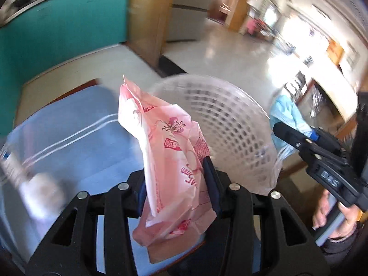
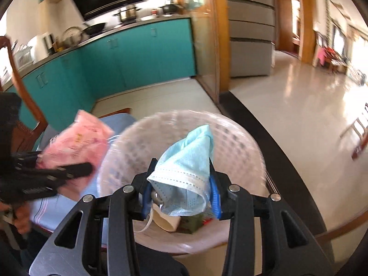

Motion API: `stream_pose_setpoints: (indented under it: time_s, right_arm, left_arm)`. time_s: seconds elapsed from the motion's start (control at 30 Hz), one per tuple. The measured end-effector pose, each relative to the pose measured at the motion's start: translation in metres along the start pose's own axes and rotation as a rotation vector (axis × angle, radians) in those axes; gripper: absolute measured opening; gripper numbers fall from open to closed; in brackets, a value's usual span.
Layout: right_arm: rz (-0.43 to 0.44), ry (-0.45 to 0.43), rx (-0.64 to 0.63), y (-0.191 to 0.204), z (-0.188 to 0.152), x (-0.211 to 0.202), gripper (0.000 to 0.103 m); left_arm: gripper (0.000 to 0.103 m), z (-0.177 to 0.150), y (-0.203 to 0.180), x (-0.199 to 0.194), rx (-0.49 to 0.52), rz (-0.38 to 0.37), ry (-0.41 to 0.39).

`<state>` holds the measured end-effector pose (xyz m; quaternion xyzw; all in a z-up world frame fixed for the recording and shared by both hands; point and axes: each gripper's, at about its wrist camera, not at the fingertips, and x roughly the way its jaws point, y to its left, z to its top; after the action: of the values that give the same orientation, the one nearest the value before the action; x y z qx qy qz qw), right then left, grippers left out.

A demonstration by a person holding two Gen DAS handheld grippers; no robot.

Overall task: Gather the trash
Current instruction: 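Carry the pink packet and face mask over the basket and open both tools, then grasp the white medicine box with the left tool while the right tool grasps the white plastic bag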

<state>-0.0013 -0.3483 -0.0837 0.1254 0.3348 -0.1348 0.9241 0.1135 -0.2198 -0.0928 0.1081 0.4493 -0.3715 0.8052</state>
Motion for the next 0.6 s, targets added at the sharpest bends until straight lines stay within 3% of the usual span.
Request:
stream_pose_setpoints:
  time_s: [0.1,0.2,0.33,0.5,0.57,0.6]
  right_arm:
    - [-0.024,0.008,0.018,-0.014,-0.005,-0.005,0.040]
    - [-0.039,0.015,0.030,-0.021,-0.008,-0.006,0.040]
    - [-0.027,0.020,0.028,-0.024,-0.011,-0.004,0.040]
    - [-0.004,0.044,0.014,-0.014,-0.011,0.014,0.042]
    - [-0.008,0.080,0.000,-0.009,-0.010,0.028,0.055]
    - [-0.020,0.104,-0.008,-0.006,-0.009,0.035,0.067]
  left_arm:
    - [0.049,0.008,-0.027,0.024,0.052,-0.041,0.028]
    - [0.061,0.014,-0.037,0.033,0.077,-0.019,0.019]
    - [0.070,0.013,-0.019,0.026,0.050,0.034,0.000]
    - [0.071,0.011,0.015,0.001,-0.034,0.135,-0.045]
    - [0.072,0.010,0.027,-0.012,-0.065,0.200,-0.079]
    - [0.072,0.009,0.037,-0.019,-0.082,0.242,-0.097]
